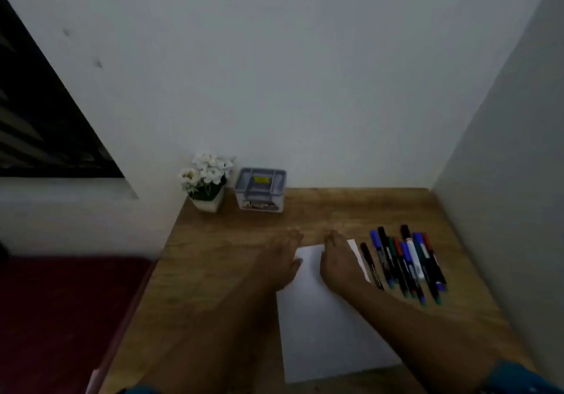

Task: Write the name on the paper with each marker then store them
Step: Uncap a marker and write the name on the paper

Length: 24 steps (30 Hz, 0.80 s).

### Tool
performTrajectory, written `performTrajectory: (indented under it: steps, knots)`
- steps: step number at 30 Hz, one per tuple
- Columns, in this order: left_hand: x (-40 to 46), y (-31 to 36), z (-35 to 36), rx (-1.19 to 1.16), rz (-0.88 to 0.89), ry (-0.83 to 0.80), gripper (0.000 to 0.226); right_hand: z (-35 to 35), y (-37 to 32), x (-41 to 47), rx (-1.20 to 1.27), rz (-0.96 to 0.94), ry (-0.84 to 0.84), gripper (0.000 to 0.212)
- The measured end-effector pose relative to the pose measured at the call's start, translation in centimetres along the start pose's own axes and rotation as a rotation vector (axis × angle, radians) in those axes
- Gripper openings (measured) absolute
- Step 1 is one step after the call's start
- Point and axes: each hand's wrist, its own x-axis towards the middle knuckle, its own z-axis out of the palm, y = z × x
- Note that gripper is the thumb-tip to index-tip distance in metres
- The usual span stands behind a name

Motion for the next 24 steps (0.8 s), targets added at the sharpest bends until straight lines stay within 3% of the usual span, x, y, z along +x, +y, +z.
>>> performTrajectory:
  steps: [3,11,13,15,18,21,24]
  knots:
    - [-2.1,-0.6,2.7,-0.029,-0.048,-0.119,0.061,3.0,0.3,-1.4,-0.094,0.039,-0.068,0.064]
    - [-2.7,-1.2,5.3,0.043,-0.126,-0.004,0.065,5.5,2.0,-0.5,-0.078,-0.157,-0.02,0.067]
    - [-2.8,-1.5,5.3,0.07,-0.152,-0.022,0.067,4.4,2.4,0.3,-0.004,-0.2,-0.03,0.062]
    - [-2.9,-1.8,5.3,0.074,-0.176,-0.055,0.067,2.7,3.9,1.2,0.009,-0.217,0.123,0.045]
    - [-3.1,-1.9,5.0,0.092,-0.21,-0.077,0.068,-0.8,6.8,2.2,-0.17,-0.079,0.331,0.012]
    - [-3.6,-0.9,4.1,0.07,-0.236,-0.034,0.065,-2.4,8.7,2.6,-0.292,0.112,0.35,0.025]
    - [-4.6,0.7,3.4,-0.001,-0.225,0.071,0.058,-2.1,8.6,2.6,-0.277,0.112,0.364,0.021]
